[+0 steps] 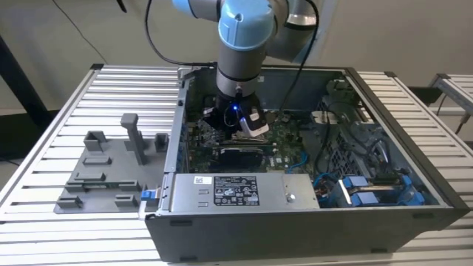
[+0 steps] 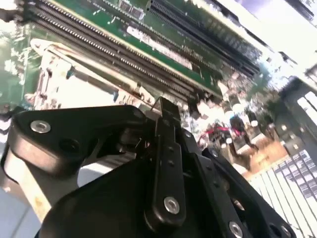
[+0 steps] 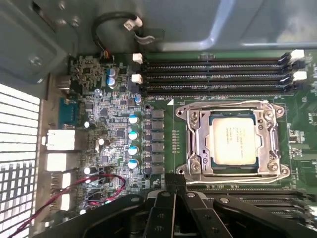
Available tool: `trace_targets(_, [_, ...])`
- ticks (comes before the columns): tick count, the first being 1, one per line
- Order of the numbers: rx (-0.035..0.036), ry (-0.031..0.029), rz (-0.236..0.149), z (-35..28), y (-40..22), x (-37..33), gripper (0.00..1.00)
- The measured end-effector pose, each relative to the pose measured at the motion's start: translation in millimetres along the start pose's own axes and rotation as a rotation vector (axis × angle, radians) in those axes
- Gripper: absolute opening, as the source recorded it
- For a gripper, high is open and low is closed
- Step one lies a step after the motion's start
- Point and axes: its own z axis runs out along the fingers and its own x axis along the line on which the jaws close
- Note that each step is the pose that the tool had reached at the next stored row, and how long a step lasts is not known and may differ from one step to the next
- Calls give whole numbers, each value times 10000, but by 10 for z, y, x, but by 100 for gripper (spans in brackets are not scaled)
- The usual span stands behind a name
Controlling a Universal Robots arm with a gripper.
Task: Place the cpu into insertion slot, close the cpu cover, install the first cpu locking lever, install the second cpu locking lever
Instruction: 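Install the second cpu locking lever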
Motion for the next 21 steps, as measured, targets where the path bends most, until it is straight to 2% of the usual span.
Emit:
trace_targets(13, [-8, 27, 13, -562, 111, 13, 11])
trace_targets(15, [-25, 45, 18, -577, 104, -38, 11])
trace_targets(19, [-33, 94, 28, -585, 96, -214, 11])
trace_targets(21, [-32, 102, 30, -586, 96, -249, 11])
